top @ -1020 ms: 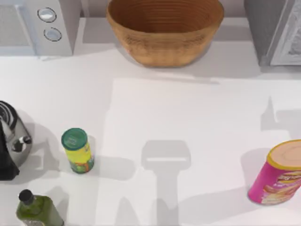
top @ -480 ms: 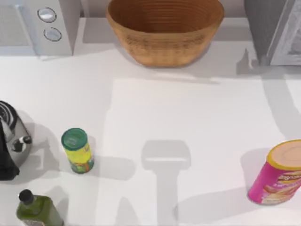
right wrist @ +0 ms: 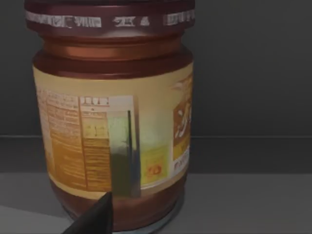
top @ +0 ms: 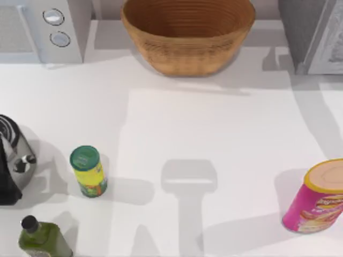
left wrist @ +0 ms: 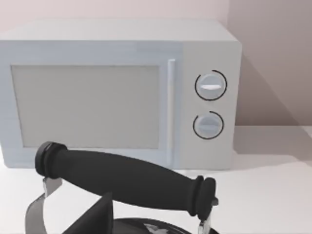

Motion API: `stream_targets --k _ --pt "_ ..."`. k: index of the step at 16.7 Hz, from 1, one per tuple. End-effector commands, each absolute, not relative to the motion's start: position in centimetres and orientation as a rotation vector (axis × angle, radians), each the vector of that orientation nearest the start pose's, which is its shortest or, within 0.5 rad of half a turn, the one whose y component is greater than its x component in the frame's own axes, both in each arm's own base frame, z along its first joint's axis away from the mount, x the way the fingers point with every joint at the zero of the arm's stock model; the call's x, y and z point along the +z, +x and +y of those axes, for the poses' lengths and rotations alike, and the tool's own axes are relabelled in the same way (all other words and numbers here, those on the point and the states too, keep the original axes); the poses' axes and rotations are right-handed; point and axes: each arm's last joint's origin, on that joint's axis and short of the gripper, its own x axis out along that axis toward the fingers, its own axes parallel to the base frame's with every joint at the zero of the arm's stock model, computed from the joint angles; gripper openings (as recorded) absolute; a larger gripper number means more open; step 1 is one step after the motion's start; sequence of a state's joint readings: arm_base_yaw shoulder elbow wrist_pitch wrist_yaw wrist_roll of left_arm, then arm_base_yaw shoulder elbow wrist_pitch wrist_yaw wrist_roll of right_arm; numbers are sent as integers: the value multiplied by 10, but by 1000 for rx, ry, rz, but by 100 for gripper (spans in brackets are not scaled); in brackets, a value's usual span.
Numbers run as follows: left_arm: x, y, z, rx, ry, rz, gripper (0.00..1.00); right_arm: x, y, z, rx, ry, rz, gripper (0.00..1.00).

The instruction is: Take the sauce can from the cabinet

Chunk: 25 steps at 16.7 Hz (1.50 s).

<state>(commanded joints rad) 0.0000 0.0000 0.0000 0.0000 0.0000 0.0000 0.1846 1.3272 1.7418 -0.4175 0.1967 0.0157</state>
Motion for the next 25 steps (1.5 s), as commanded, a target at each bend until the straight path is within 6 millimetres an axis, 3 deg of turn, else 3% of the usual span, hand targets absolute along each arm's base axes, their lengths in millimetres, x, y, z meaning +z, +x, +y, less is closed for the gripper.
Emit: stream_targets --k 4,11,17,25 --pt "160 106 -1 0 0 0 100 512 259 51 -2 1 -9 100" --pt "160 106 -1 0 0 0 100 506 303 98 -11 -1 -7 100" --pt "160 106 -1 0 0 0 100 506 307 98 -11 0 -7 100" --pt "160 106 -1 0 0 0 100 508 359 99 -10 0 -9 100"
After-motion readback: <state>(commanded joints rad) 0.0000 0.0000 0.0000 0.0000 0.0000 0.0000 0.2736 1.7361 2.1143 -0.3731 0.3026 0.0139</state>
